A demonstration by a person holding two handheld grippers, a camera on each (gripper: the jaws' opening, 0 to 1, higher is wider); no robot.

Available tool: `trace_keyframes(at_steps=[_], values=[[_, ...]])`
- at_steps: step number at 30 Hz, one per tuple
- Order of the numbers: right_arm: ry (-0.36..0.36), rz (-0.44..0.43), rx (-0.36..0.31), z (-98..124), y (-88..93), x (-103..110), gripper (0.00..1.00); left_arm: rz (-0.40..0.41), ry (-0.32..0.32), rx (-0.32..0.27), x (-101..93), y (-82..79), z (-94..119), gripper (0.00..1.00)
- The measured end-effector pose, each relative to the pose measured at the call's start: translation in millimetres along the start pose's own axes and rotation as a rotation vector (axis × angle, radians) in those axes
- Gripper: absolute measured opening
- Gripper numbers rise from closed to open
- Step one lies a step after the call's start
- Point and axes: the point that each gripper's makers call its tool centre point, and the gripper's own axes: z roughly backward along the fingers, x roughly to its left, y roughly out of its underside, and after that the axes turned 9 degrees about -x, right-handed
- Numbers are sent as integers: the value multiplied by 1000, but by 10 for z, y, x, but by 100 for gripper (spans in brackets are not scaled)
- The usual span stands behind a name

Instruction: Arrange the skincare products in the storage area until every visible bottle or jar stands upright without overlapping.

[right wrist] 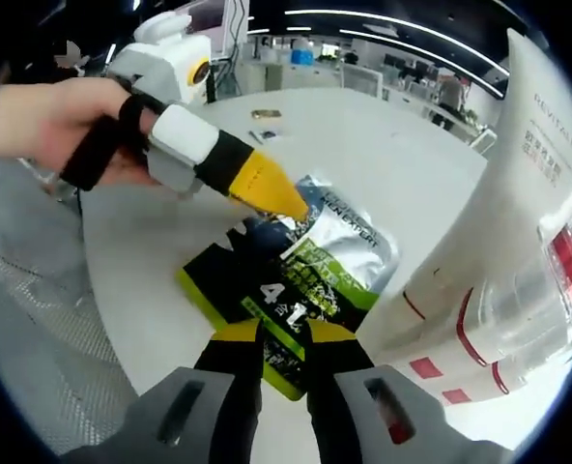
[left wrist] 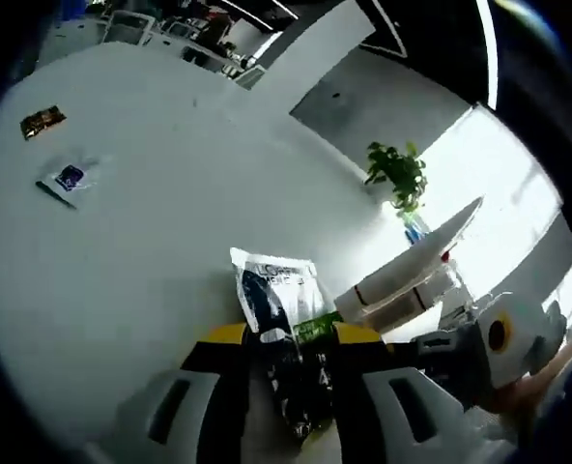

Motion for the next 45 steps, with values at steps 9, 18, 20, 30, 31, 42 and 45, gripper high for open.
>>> trace_keyframes(at_steps=[9, 18, 20, 30, 31, 42, 45], values=[[-51, -1, 21, 3, -2, 29, 21, -365, 28, 44, -228, -66, 9, 35], [-119, -3, 12, 87, -72, 264, 48, -403, 26, 73, -231, -18, 234, 51], [-129, -1, -9, 133, -132, 285, 51, -412, 24, 60, -244, -21, 291, 56], [-126, -10, -80, 571, -362, 318, 63, -389, -3, 25, -255, -53, 672, 70], [-124, -16, -78, 605, -367, 316, 64, -377, -7, 21, -250, -56, 707, 72], [-62, -125, -118, 997, -388, 259, 77, -285, -19, -7, -242, -50, 1133, 85], [-38, -178, -123, 1092, -382, 196, 80, -262, -16, -23, -267, -63, 1237, 90]])
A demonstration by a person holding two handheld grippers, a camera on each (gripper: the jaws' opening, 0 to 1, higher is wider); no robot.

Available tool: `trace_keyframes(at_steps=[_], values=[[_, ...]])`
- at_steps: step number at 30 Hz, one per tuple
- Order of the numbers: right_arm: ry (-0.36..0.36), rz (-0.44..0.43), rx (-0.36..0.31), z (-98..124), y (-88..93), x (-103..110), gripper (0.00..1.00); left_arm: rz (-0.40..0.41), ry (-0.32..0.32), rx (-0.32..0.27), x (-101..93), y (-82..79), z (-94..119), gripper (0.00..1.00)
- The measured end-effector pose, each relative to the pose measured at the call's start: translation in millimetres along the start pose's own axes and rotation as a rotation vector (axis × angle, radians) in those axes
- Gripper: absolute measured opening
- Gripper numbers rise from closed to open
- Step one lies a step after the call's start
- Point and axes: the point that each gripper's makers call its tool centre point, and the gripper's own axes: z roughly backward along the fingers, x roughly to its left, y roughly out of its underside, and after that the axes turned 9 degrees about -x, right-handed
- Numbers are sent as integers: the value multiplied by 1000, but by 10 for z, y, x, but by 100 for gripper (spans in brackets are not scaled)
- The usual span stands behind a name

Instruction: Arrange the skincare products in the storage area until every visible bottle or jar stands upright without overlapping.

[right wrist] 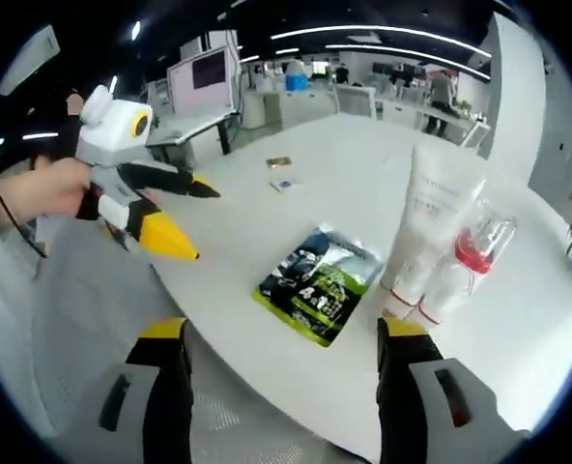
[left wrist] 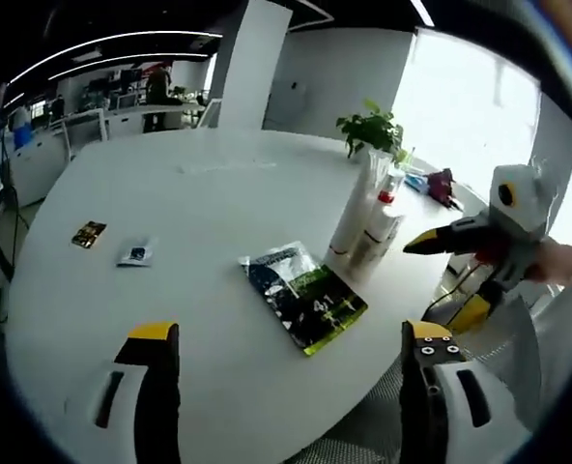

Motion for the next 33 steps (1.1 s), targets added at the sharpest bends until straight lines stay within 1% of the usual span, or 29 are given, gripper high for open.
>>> trace_keyframes(at_steps=[2, 5, 8, 13, 18, 21, 26, 28, 31, 33], values=[[16, -21, -7, 57, -3, -49, 82, 28, -1, -10, -24, -20, 82, 92], [34, -42, -9, 126, 15, -119, 84, 42, -10, -27, 15, -28, 190, 96], [71, -69, -17, 245, 16, -194, 86, 59, -20, -32, 39, -38, 303, 99], [104, -114, -30, 380, 79, -243, 89, 87, -54, -68, 104, -92, 532, 99], [115, -155, -32, 471, 143, -248, 93, 99, -92, -96, 216, -92, 701, 99], [130, -174, -34, 520, 174, -259, 99, 111, -110, -104, 260, -64, 802, 99], [140, -203, -39, 564, 194, -243, 99, 133, -142, -120, 341, -20, 970, 99], [137, -213, -37, 570, 214, -232, 99, 140, -152, -128, 313, -13, 998, 99], [139, -224, -35, 593, 254, -225, 99, 147, -165, -130, 366, 6, 1027, 99], [137, -229, -35, 570, 270, -206, 99, 153, -172, -136, 400, 21, 1037, 99]])
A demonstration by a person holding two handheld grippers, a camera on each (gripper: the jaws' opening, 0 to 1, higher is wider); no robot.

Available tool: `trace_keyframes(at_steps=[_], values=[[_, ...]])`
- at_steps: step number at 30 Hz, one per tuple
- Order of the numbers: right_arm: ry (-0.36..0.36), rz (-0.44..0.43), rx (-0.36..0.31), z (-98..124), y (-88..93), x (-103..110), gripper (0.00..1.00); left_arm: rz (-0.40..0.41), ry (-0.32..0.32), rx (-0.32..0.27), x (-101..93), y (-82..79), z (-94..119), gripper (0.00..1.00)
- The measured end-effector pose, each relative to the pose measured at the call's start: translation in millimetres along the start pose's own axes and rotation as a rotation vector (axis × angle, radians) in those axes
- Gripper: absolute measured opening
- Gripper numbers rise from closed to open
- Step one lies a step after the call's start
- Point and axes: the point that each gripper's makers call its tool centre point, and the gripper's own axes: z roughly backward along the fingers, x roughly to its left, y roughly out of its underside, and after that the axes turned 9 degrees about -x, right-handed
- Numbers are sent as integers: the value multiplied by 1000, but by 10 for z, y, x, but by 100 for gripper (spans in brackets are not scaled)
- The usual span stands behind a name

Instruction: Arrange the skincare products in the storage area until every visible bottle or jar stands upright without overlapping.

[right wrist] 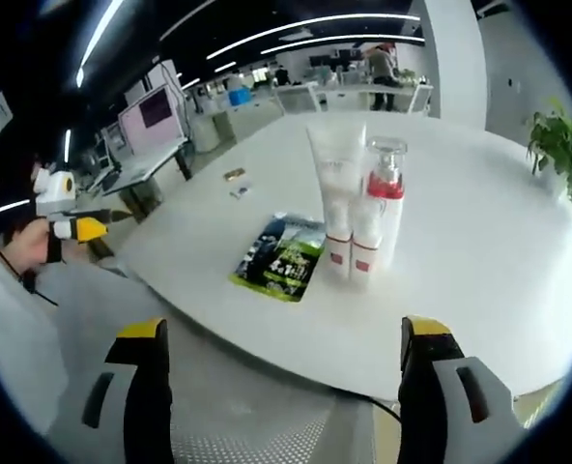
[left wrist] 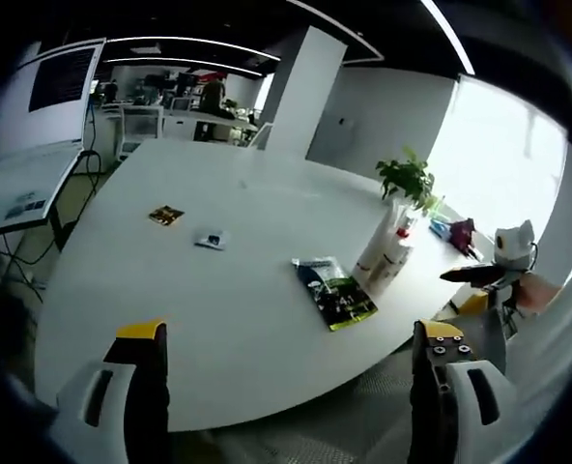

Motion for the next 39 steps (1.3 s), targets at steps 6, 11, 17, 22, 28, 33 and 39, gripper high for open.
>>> trace_keyframes(at_steps=[6, 11, 17, 22, 28, 33, 39], values=[[9, 6, -7, -21, 22, -2, 99, 24, -9, 0, 41, 46, 8, 97], [20, 5, 0, -29, 63, -62, 99, 31, -5, 3, -10, 47, -1, 97], [21, 2, -1, -37, 81, -63, 99, 33, -2, 18, -34, 80, -64, 97], [13, 2, 6, -44, 102, -57, 99, 34, 0, 40, -56, 107, -130, 96], [14, 6, 20, -38, 130, -83, 99, 31, 5, 57, -31, 101, -258, 96], [9, 5, 24, -82, 114, -84, 99, 11, -1, 82, 6, 87, -324, 95], [22, 35, 20, -106, 108, -78, 99, 0, -5, 119, 103, 53, -478, 93]])
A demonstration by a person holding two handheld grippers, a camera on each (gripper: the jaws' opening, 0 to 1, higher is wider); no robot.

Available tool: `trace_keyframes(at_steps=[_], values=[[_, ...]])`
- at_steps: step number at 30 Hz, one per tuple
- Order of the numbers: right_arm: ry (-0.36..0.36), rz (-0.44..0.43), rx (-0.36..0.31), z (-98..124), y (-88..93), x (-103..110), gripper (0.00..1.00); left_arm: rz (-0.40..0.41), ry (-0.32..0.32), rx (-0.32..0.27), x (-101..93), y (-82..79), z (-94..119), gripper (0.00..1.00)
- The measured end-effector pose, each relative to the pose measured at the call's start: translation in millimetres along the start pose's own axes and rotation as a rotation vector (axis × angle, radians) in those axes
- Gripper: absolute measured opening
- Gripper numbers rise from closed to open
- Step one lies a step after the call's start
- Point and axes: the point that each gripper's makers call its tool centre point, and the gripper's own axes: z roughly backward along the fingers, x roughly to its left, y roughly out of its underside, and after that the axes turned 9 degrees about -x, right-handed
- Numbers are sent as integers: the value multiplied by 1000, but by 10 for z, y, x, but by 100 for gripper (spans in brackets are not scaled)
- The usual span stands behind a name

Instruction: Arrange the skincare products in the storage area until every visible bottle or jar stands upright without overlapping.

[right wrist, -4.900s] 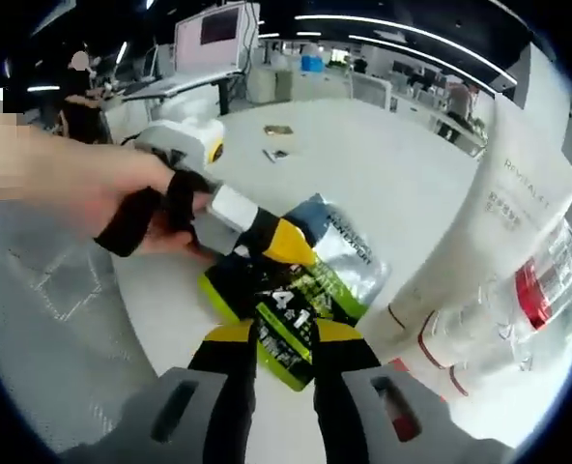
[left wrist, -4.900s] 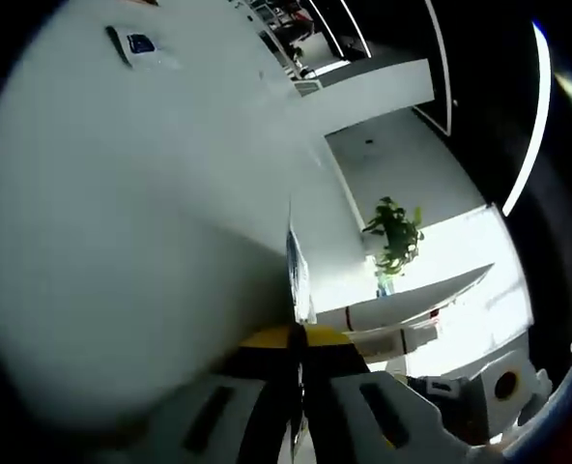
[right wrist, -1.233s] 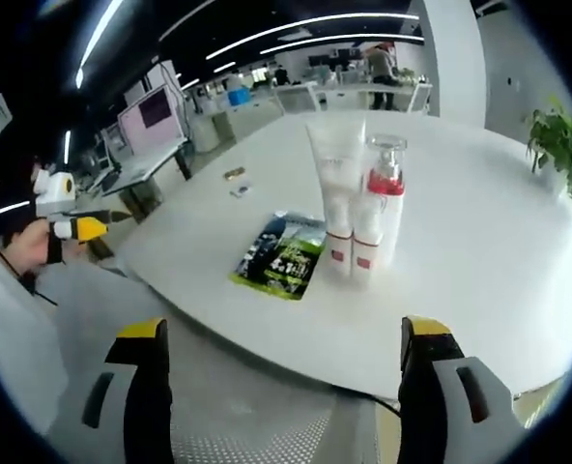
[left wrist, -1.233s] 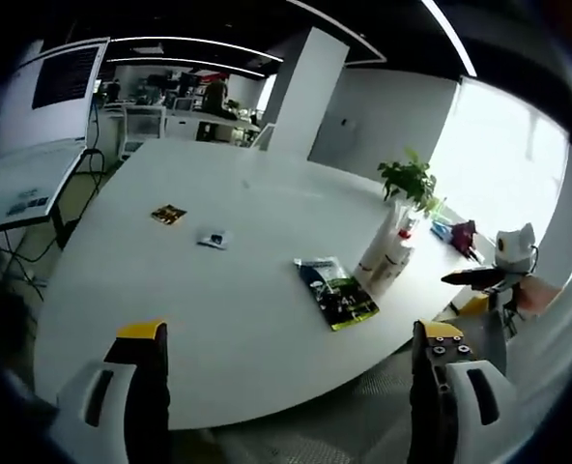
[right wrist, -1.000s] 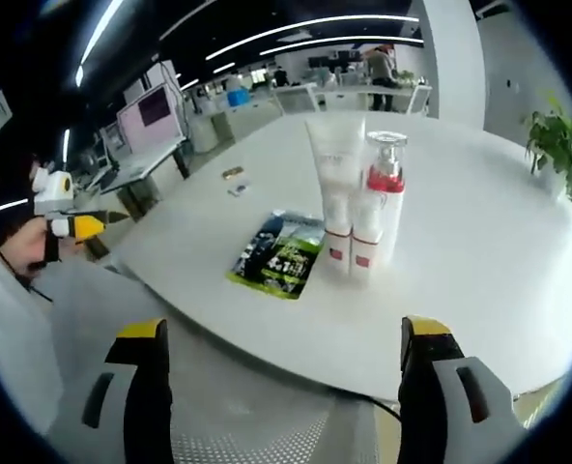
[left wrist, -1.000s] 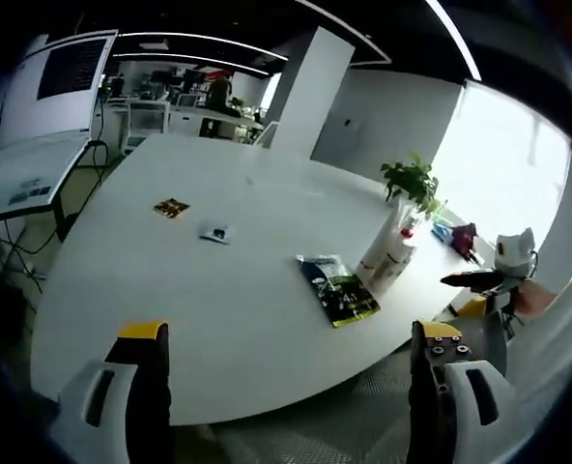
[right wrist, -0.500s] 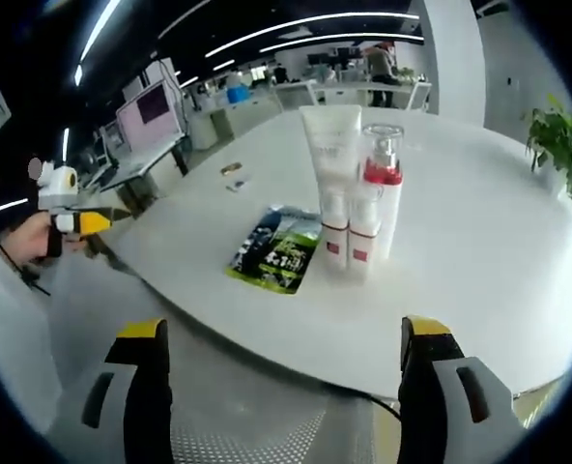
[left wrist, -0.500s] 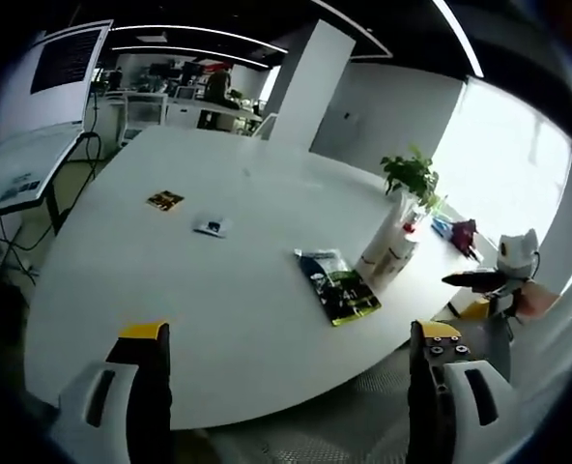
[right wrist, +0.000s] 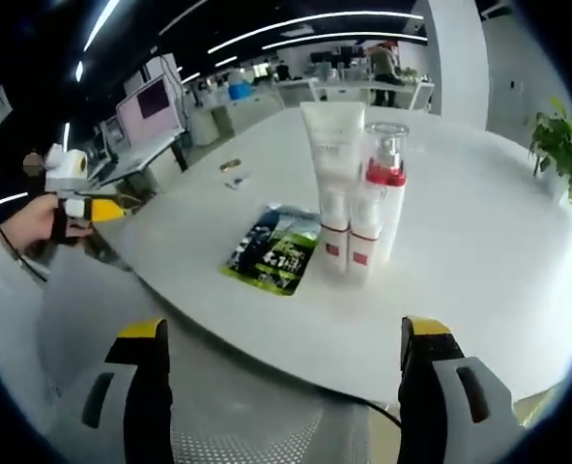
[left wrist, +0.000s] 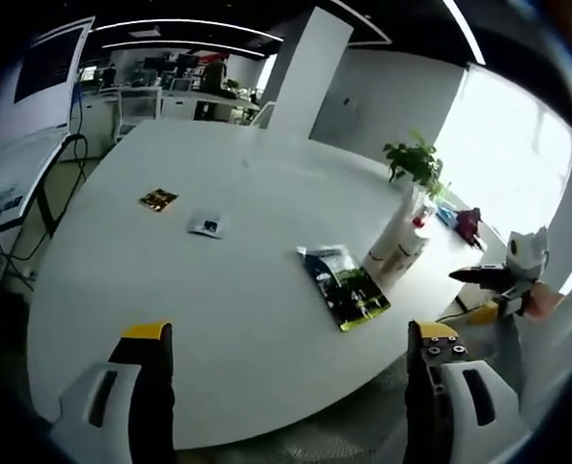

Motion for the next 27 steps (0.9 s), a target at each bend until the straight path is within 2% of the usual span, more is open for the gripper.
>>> trace_keyframes(at_steps=[5, 12, 18, 24, 27], values=[[16, 21, -1, -3, 6, -26, 96, -25, 11, 46, 73, -49, -162, 95], [21, 47, 10, -20, 12, -11, 98, -95, 16, 137, 218, -132, -419, 93], [23, 30, 10, -13, 4, -28, 99, -127, 42, 164, 236, -255, -697, 99], [27, 24, 9, -4, 13, -49, 97, -126, 40, 193, 259, -349, -923, 99], [35, 21, 8, -5, 14, -64, 97, -168, 29, 230, 372, -402, -1063, 99]])
